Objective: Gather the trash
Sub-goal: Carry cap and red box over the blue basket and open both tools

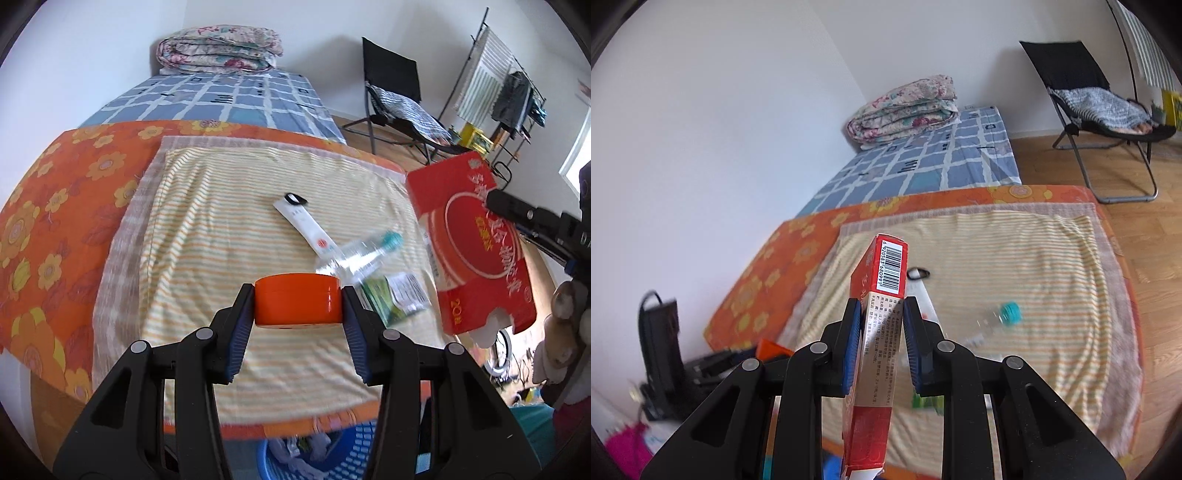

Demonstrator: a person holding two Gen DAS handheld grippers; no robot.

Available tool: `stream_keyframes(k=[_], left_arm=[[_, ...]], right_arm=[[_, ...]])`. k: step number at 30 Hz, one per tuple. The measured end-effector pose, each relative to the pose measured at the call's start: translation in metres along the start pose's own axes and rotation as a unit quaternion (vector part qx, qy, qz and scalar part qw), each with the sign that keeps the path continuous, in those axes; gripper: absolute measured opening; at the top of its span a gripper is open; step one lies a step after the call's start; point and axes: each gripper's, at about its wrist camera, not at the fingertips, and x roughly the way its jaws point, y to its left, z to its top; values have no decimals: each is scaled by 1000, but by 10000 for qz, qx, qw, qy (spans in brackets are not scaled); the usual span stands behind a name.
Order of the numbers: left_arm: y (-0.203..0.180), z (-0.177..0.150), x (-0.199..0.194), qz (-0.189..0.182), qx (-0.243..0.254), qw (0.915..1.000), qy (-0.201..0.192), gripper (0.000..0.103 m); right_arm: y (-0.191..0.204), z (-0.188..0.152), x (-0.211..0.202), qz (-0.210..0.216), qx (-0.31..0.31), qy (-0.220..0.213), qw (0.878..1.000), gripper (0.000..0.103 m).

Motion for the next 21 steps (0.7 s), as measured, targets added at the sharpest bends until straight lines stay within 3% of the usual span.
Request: stream_keyframes(k=[9, 21], left_arm=[[-23, -49, -23, -306, 167, 9991, 257, 47], [-54, -111, -11, -543, 519, 9936, 843, 47]], right_arm=[[11, -58, -39, -189, -491, 107, 9986, 21], [28, -122, -48, -227, -967, 497, 9938, 21]])
